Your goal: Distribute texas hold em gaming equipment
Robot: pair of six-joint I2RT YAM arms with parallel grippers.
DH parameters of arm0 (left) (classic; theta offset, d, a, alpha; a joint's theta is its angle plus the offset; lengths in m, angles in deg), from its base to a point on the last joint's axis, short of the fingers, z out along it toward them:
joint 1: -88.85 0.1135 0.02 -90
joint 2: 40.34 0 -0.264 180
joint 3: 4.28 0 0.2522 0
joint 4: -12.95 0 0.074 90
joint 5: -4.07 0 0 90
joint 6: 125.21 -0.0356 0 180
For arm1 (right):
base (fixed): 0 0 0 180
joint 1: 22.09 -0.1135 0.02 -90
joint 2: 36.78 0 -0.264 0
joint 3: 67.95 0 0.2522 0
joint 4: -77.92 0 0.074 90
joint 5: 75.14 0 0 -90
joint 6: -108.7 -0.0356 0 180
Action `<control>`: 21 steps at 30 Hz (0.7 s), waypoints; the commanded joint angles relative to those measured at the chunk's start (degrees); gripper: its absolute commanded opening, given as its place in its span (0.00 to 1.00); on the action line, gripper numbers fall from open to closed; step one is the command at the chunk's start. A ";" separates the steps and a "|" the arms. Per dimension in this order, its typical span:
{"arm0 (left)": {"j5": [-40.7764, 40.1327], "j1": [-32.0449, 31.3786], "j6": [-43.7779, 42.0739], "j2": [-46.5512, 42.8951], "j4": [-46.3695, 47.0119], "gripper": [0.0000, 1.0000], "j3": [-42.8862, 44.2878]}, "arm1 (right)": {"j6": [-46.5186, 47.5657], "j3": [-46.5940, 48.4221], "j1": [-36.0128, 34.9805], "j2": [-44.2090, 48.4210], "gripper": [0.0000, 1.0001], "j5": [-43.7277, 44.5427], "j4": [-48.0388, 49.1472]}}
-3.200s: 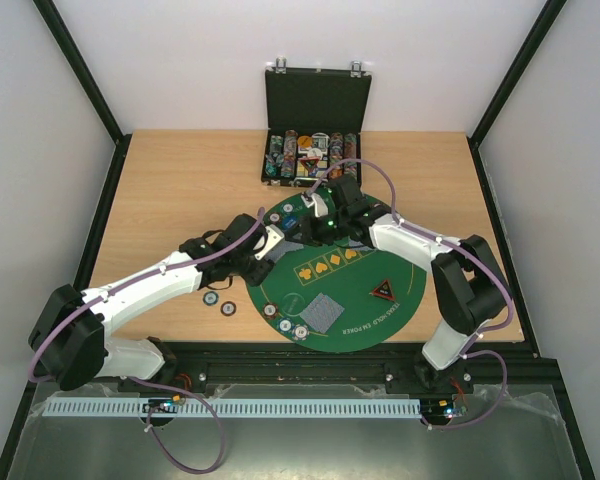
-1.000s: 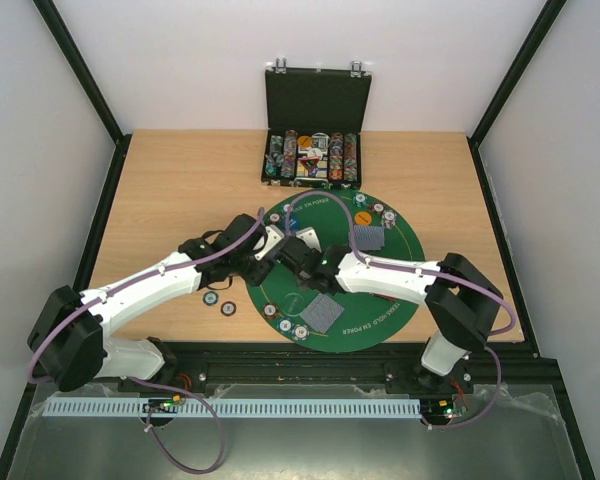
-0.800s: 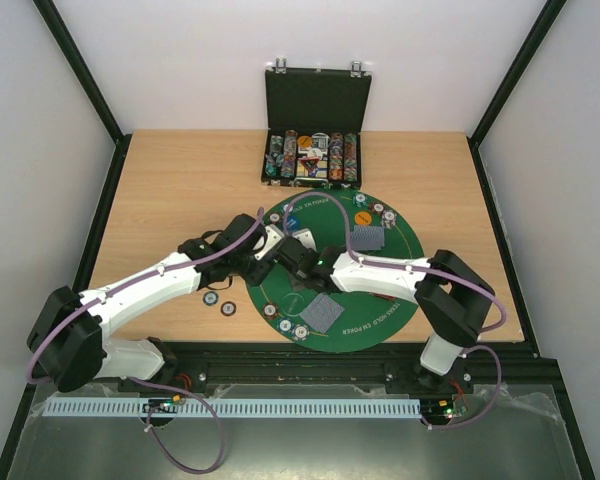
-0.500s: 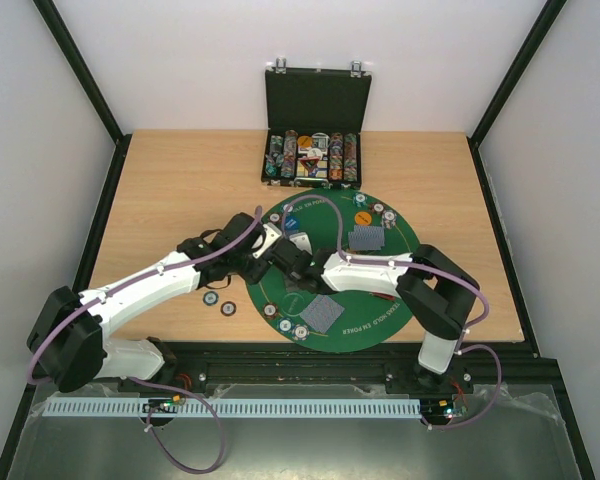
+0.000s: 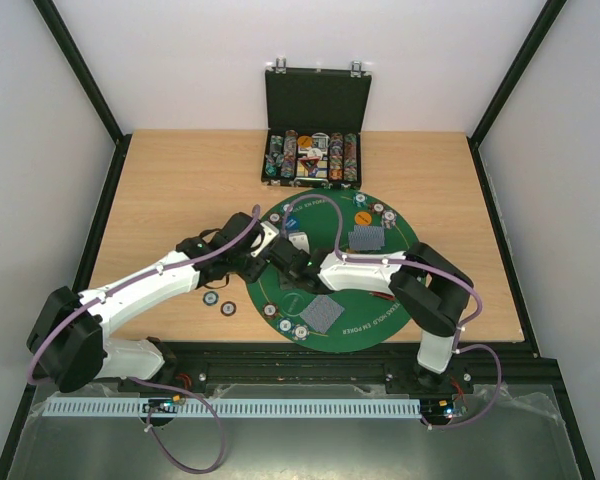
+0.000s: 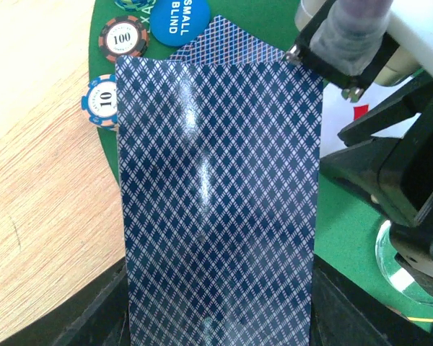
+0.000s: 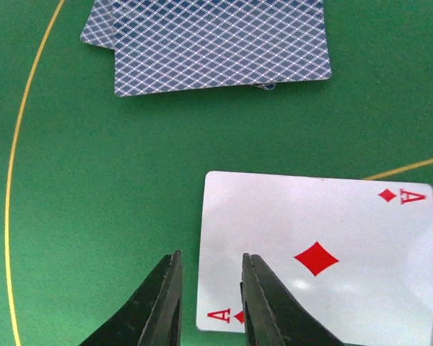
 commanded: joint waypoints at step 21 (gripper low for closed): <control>2.99 -0.97 -0.95 -1.98 1.11 0.58 -0.17 | 12.04 -2.62 19.11 18.01 0.73 -34.94 5.46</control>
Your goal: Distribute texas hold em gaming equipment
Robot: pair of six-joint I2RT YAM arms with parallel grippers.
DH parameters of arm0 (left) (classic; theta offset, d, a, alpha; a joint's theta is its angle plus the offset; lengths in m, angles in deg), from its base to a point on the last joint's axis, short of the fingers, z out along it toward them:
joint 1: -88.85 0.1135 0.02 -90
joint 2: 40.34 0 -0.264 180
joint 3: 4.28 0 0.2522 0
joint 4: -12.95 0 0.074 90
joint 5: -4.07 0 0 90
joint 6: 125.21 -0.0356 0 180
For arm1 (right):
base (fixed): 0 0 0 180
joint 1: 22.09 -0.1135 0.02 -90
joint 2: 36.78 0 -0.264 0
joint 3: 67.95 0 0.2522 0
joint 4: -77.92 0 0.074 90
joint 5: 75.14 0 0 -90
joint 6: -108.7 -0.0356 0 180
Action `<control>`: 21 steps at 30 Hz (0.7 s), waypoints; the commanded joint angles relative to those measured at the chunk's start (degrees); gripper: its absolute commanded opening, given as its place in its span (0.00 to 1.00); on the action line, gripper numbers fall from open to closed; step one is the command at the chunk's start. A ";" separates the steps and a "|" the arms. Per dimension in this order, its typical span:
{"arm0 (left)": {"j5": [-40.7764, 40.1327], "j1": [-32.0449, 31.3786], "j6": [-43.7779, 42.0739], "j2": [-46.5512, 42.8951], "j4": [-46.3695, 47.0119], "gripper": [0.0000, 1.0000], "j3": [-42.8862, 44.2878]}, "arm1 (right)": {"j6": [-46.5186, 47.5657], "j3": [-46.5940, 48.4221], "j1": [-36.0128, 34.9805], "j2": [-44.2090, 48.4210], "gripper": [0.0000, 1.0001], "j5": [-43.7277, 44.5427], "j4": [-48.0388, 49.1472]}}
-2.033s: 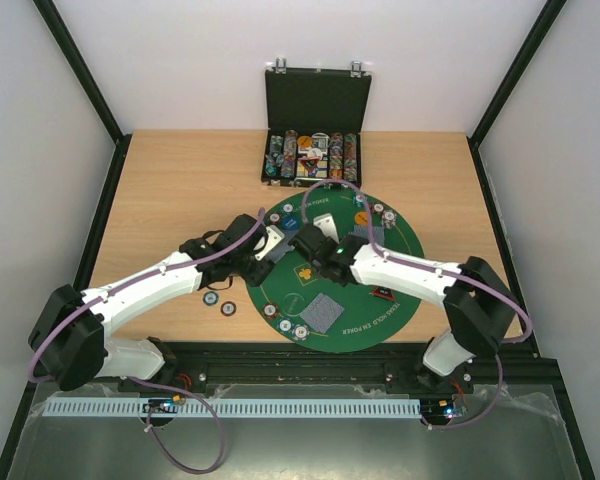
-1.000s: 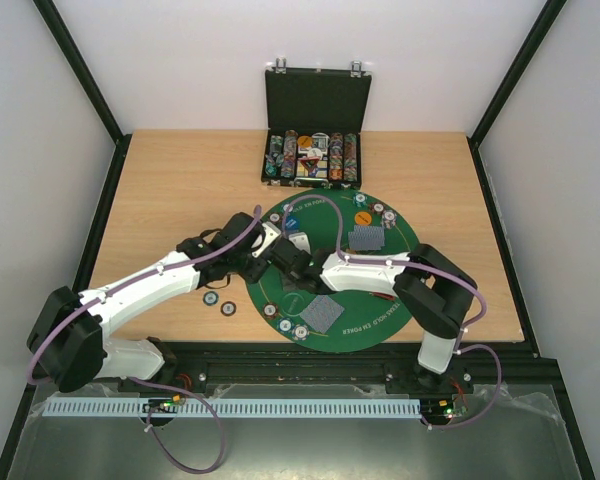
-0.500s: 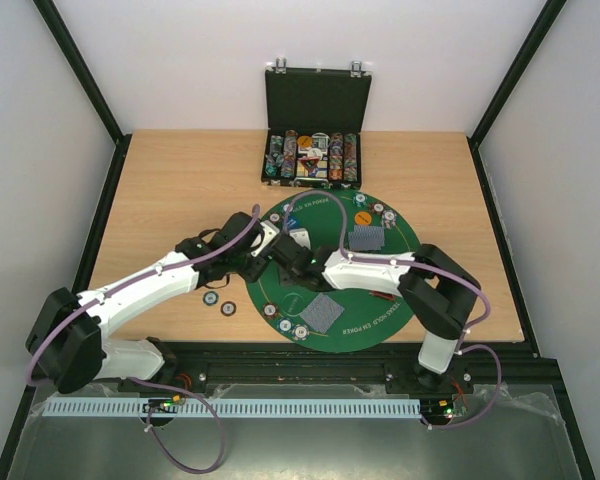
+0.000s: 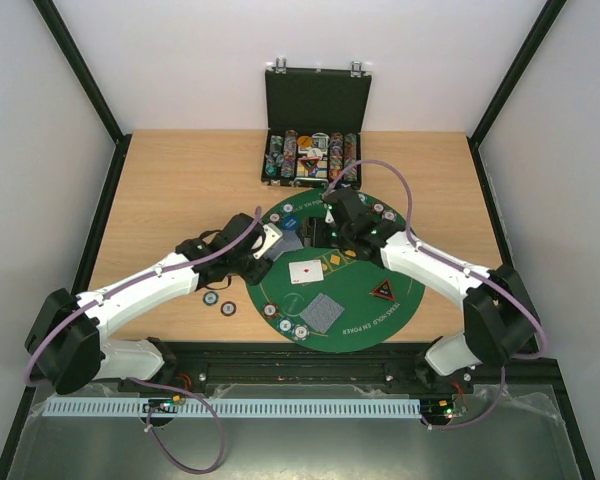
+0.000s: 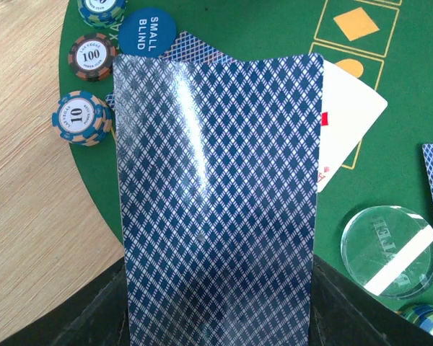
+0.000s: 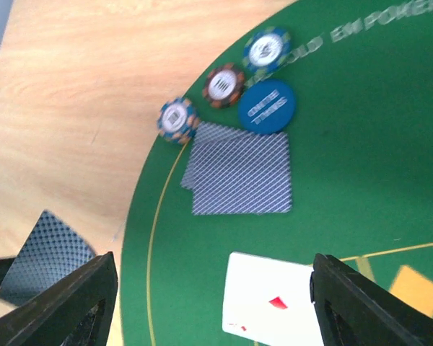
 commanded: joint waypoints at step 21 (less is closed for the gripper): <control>0.41 -0.22 -0.70 -1.12 0.43 0.58 -0.17 | 4.07 7.77 1.24 -13.63 0.64 -22.87 2.26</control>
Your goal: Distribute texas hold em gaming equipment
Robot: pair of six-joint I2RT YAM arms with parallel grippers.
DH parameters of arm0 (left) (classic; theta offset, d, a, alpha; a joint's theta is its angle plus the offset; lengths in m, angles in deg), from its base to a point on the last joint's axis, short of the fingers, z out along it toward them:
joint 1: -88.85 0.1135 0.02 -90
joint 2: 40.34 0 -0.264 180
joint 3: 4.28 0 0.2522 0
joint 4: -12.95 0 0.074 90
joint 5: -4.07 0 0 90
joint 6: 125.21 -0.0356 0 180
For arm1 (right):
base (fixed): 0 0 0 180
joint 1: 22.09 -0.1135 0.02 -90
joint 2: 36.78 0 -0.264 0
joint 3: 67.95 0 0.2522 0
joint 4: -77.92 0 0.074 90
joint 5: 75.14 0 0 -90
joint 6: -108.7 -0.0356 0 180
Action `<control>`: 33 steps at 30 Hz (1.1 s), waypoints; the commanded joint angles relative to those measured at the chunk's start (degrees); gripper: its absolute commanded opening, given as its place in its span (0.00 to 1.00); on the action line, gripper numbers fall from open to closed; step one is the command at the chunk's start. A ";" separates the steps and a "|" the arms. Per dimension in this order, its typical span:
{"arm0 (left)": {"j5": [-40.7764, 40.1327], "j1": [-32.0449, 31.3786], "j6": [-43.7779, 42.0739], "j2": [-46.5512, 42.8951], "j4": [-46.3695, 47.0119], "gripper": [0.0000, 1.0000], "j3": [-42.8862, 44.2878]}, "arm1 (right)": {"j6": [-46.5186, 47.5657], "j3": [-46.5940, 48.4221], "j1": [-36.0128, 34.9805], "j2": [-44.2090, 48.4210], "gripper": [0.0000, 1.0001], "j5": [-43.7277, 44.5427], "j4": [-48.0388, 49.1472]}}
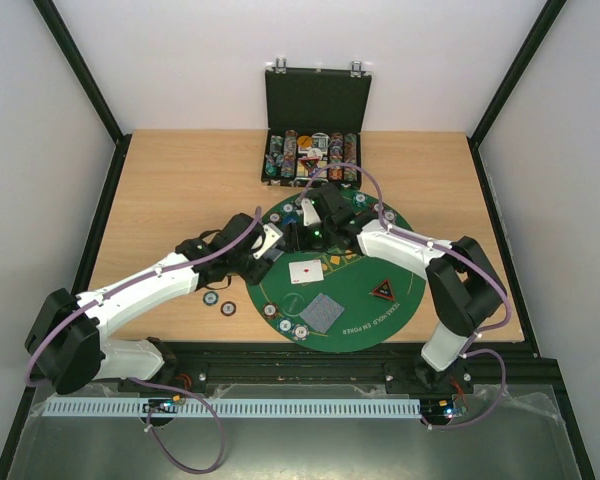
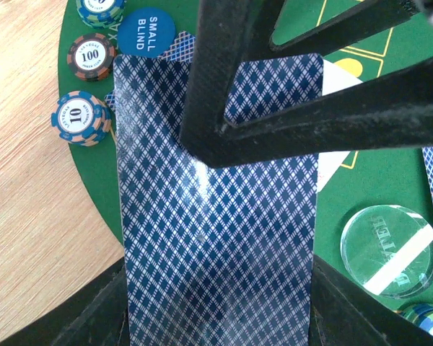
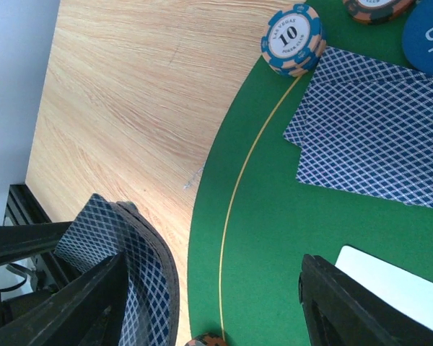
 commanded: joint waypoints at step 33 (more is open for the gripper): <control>-2.58 1.67 -0.06 0.10 0.13 0.58 0.26 | 3.83 -1.78 3.16 2.23 0.35 5.96 0.94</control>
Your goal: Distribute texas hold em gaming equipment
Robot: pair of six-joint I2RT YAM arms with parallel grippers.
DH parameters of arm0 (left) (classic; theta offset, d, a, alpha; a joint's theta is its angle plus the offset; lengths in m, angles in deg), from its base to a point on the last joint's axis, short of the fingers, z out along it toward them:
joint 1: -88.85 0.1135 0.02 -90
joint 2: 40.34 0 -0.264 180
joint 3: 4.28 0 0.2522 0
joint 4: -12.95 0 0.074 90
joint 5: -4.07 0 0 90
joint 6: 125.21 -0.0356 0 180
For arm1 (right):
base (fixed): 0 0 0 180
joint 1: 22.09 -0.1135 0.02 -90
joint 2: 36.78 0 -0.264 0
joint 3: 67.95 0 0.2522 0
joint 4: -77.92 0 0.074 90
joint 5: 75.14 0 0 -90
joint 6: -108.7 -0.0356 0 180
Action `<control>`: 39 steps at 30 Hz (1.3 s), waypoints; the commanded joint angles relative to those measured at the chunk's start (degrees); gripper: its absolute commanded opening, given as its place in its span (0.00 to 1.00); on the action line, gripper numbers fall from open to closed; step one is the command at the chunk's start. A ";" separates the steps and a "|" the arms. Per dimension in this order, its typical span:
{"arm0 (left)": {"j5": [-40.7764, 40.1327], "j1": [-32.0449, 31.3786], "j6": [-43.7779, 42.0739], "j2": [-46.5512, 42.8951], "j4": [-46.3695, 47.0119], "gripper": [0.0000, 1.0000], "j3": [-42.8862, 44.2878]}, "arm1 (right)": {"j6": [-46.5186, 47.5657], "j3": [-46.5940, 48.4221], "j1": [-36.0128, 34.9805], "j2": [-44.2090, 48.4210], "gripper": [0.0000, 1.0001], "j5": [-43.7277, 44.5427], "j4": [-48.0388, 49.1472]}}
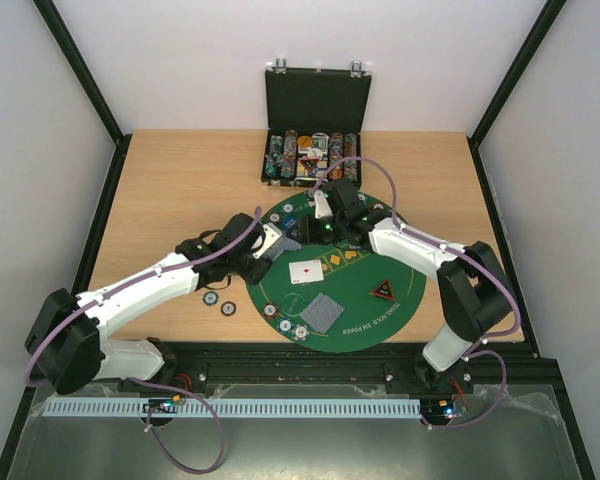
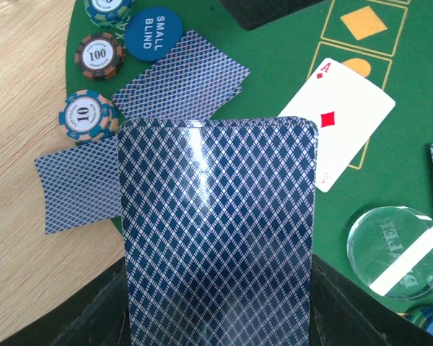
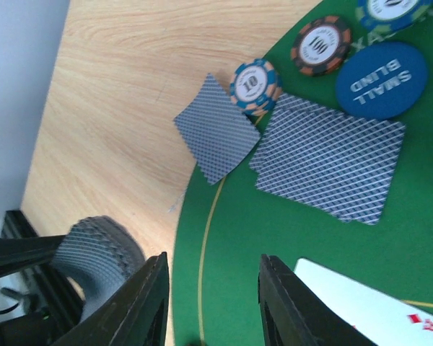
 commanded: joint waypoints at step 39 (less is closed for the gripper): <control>0.06 28.80 1.18 2.48 -0.87 0.58 2.73 | 32.50 25.55 -20.48 -34.52 0.58 37.52 2.11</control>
